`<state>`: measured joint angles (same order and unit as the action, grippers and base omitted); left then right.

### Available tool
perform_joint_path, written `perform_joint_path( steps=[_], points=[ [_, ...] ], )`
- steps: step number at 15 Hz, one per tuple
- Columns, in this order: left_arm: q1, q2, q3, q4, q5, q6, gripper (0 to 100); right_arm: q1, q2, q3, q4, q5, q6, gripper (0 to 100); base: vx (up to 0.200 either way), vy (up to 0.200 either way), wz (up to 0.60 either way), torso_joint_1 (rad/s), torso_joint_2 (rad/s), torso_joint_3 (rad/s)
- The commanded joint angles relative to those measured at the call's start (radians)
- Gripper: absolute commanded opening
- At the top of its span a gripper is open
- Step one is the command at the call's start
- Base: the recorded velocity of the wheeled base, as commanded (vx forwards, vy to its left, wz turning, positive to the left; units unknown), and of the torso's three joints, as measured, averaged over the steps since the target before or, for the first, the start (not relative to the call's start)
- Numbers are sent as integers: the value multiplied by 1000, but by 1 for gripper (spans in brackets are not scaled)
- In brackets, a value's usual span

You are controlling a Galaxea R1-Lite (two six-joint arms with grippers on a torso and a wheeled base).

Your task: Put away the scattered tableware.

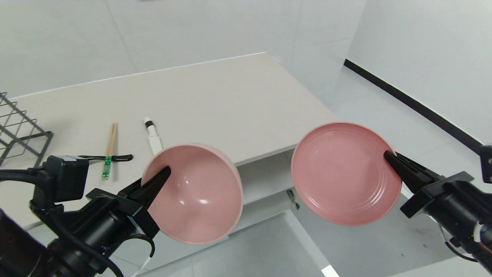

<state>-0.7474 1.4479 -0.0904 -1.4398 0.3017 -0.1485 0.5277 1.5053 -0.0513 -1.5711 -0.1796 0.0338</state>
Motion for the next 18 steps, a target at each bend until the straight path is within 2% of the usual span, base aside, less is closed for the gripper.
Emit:
perform_joint_path(
  steps=[1,3,6,8,13,18],
  points=[
    [-16,-6,5,-1,0,0,0,0,6,1,0,0,0,0,0,0,-600,-2,2,12],
    [-16,-9,5,-1,0,0,0,0,6,2,0,0,0,0,0,0,0,0,0,0],
    [-7,6,8,-50,0,0,0,11,4,4,0,0,-3,0,0,0,0,0,0,0],
    [-7,19,12,-51,0,0,0,43,7,34,0,0,-65,0,0,0,0,0,0,0],
    [-4,19,11,-53,0,0,0,46,7,47,0,0,-74,0,0,0,600,1,0,5],
    [-4,16,11,-54,0,0,0,46,6,44,0,0,-75,0,0,0,0,0,0,0]
  ],
)
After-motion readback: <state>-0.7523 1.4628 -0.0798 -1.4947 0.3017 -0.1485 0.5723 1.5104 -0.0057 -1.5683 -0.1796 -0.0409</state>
